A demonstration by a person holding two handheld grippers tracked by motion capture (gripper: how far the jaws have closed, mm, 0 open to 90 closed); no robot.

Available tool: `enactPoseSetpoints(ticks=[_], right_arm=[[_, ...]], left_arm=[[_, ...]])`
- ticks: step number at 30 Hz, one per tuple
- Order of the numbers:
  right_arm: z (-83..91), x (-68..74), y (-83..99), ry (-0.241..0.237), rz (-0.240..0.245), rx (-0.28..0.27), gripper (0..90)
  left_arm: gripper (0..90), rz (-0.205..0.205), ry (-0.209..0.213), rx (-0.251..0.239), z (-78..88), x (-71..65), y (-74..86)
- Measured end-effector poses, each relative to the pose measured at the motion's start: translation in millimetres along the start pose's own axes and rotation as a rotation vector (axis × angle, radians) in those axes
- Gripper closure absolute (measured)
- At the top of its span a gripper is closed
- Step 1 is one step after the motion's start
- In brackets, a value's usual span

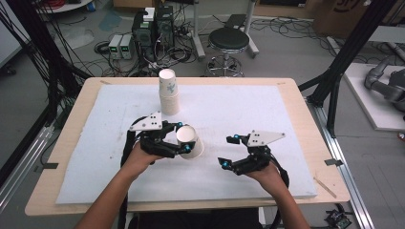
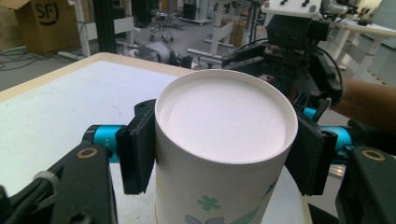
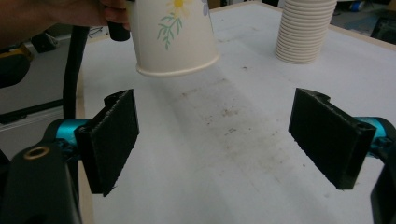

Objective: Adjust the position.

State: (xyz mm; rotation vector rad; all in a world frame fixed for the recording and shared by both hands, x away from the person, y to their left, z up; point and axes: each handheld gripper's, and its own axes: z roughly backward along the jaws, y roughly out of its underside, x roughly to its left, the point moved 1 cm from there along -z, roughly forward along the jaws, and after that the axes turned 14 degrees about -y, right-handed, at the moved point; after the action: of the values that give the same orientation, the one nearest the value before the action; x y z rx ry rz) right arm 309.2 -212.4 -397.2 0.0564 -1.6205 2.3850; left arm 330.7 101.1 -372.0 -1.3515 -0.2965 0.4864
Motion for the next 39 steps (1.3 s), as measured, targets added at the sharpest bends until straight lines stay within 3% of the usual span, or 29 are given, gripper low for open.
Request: enactPoseSetpoints(ticks=[6, 18, 36, 39], right_arm=[[-6.5, 3.0, -2.5, -0.047, 0.013, -0.026, 16.4], [-16.9, 7.8, -4.5, -0.115, 0.026, -0.024, 16.4], [-33.9, 13.7, -5.1, -0.210, 0.037, 0.000, 17.2], [-35.9, 14.1, -4.6, -0.237, 0.041, 0.000, 25.3]], left_arm=[[34.2, -0.013, 0.050, 0.010, -6.6, -8.2, -1.6], [34.8, -0.048, 0.142, 0.040, -24.1, -25.8, -1.4], [35.0, -0.030, 0.222, 0.021, -30.7, -37.2, -1.2], [35.1, -0.028, 0.226, 0.017, -31.3, -38.4, -1.5]])
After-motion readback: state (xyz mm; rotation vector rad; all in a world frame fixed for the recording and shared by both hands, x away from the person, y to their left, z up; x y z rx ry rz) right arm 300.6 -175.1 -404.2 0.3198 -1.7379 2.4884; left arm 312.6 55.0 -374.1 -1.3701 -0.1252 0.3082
